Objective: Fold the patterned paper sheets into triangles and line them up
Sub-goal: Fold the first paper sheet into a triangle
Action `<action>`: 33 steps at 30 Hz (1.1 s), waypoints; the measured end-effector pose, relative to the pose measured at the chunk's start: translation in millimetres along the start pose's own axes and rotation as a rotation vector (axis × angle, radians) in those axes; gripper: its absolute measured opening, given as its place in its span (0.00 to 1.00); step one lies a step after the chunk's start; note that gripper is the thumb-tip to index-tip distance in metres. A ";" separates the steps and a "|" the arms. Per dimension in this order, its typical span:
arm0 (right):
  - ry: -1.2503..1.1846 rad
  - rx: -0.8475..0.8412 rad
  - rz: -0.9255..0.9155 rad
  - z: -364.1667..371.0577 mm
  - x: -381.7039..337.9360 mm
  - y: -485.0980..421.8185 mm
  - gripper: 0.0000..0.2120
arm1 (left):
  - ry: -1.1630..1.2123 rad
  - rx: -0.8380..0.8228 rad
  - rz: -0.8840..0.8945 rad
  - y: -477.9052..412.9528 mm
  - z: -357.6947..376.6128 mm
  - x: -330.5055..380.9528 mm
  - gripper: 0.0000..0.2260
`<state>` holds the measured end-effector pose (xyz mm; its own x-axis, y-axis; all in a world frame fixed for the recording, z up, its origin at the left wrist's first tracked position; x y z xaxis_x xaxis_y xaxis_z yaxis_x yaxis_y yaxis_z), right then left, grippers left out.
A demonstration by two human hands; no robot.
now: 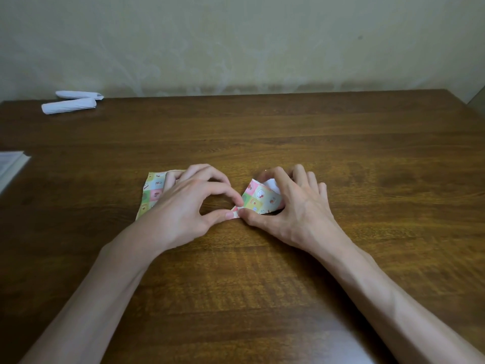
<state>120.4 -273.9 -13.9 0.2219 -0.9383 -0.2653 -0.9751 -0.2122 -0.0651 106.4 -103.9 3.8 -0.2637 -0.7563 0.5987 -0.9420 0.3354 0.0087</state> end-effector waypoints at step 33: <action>-0.315 -0.150 -0.121 -7.0 21.3 -9.4 0.25 | -0.027 0.076 0.012 -2.8 3.5 1.7 0.06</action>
<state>134.3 -293.9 -12.2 0.3030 -0.7790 -0.5490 -0.9265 -0.3758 0.0219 107.9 -108.1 2.0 -0.2802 -0.7678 0.5761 -0.9514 0.3022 -0.0598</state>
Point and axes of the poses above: each hand's wrist, its own y-axis away from the middle knuckle, its own z-axis out of the palm, x = y × z, the point moved 9 cm from there along -y, towards the middle knuckle, and after that the axes turned 11 degrees about y, right-handed, at the moved point
